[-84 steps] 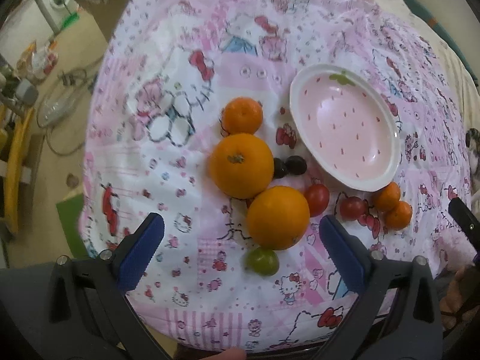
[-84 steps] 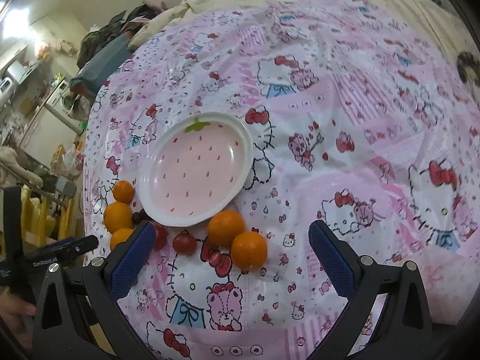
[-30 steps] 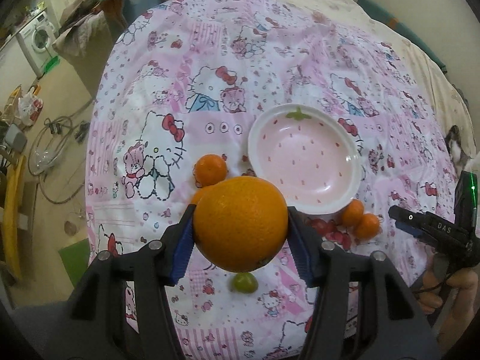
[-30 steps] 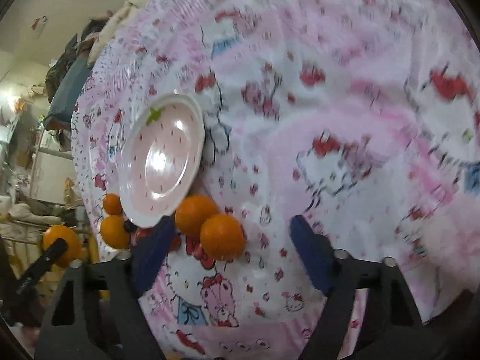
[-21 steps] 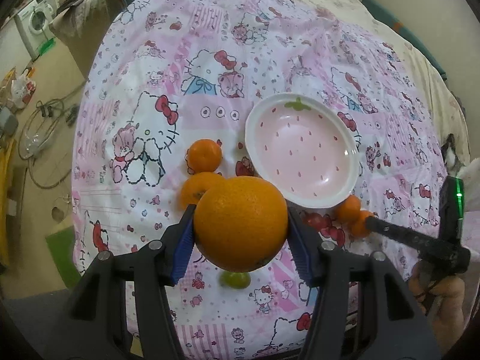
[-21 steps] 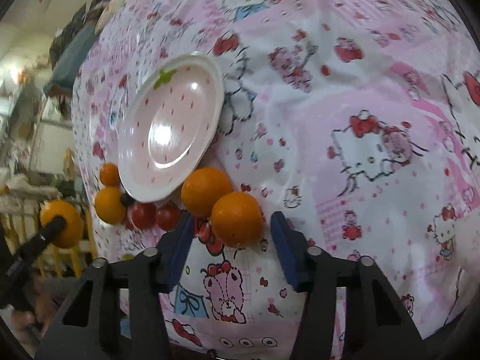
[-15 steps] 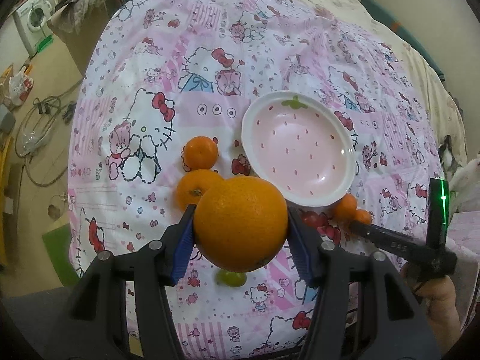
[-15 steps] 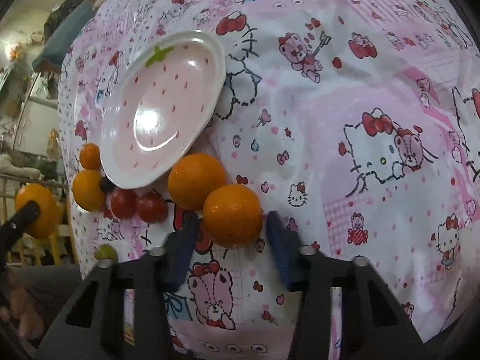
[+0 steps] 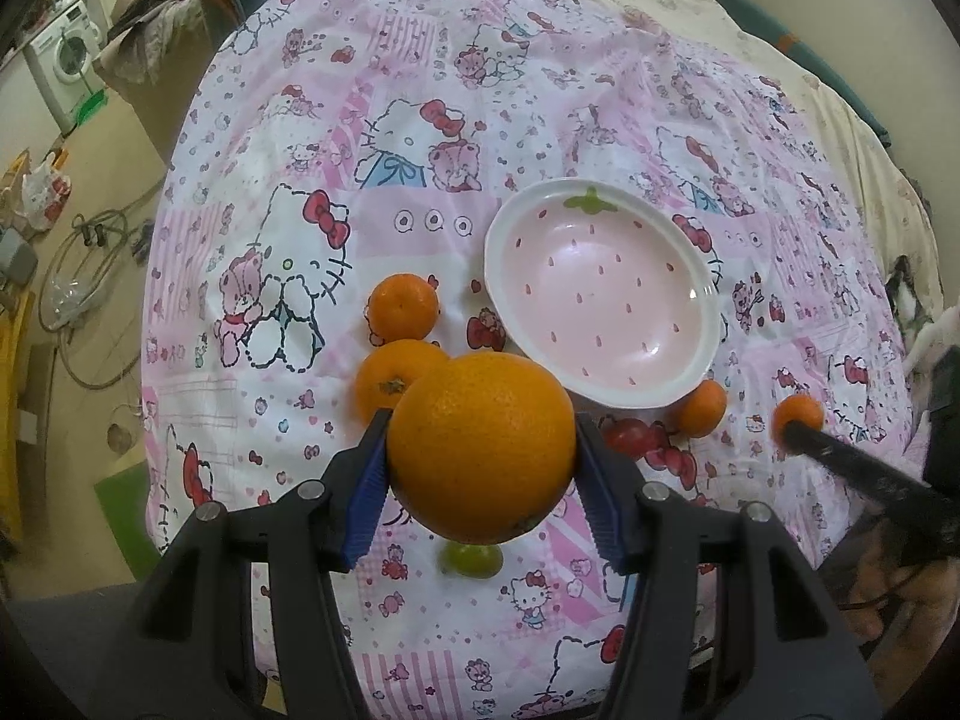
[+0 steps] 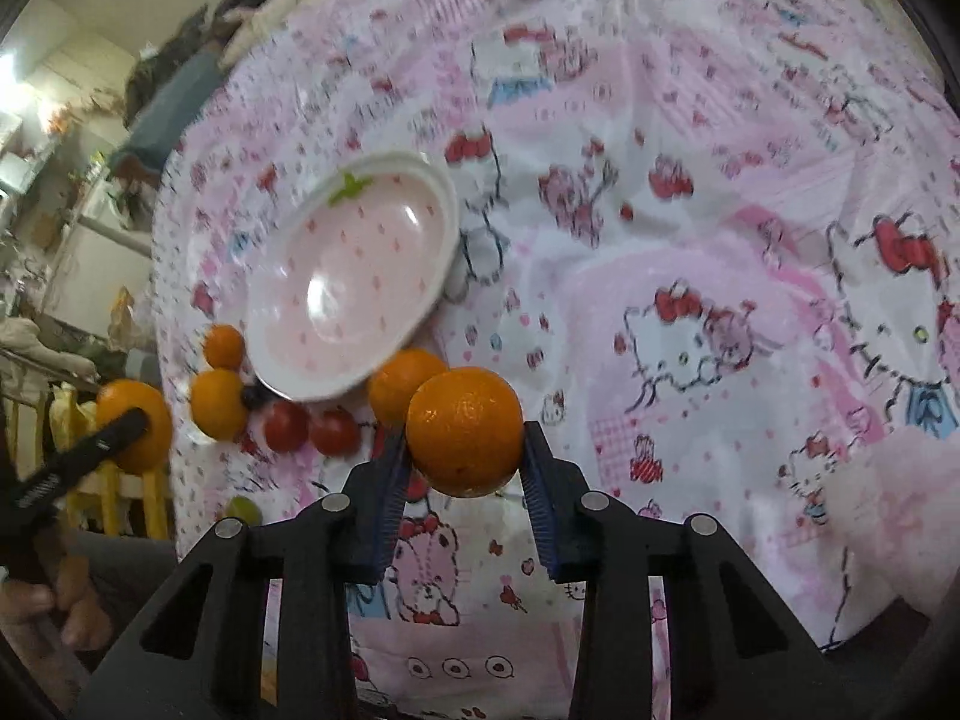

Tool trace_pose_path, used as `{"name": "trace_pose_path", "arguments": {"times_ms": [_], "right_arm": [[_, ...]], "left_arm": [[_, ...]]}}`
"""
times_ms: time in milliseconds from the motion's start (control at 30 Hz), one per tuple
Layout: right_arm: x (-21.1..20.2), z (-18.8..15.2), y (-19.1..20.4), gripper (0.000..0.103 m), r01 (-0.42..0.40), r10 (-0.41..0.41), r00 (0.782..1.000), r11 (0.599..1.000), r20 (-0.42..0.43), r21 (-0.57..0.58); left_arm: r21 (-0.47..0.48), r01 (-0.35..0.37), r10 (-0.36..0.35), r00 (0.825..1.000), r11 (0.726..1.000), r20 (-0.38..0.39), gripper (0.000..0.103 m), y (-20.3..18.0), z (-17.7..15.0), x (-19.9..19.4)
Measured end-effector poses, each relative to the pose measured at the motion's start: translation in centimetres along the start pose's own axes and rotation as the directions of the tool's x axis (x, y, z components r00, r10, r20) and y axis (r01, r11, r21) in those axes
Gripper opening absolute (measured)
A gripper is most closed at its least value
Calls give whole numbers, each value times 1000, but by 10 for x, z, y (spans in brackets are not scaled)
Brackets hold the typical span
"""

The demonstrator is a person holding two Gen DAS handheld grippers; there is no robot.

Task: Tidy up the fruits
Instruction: 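Carry the large orange with the left tool while the right tool carries the tangerine to the plate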

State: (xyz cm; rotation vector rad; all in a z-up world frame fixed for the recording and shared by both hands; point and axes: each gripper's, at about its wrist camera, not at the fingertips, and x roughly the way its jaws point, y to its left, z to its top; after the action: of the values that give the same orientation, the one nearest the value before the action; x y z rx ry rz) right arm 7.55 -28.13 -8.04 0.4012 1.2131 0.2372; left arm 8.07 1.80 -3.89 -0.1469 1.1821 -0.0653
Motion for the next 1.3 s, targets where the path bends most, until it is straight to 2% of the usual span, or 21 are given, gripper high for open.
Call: {"name": "trace_pose_path", "arguments": {"times_ms": [200, 367, 667, 867, 1000, 1300], "right_arm": [[-24, 2, 10, 38, -54, 55, 996, 998, 76, -10], [-41, 17, 23, 38, -107, 112, 987, 993, 112, -47], [-30, 57, 38, 38, -129, 139, 983, 988, 121, -84], [-3, 85, 37, 38, -129, 134, 988, 989, 76, -74], [20, 99, 40, 38, -112, 115, 993, 990, 35, -88], [98, 125, 56, 38, -86, 70, 992, 983, -101, -165]], "left_arm": [[19, -17, 17, 1000, 1000, 22, 53, -4, -1, -2], [46, -19, 18, 999, 999, 31, 53, -13, 9, -5], [98, -34, 31, 999, 995, 32, 53, -28, 49, 5], [135, -56, 55, 998, 989, 9, 53, -35, 67, 30], [132, -43, 46, 999, 990, -16, 53, -34, 78, 49], [79, -33, 37, 997, 996, -61, 53, -25, 97, 72]]}}
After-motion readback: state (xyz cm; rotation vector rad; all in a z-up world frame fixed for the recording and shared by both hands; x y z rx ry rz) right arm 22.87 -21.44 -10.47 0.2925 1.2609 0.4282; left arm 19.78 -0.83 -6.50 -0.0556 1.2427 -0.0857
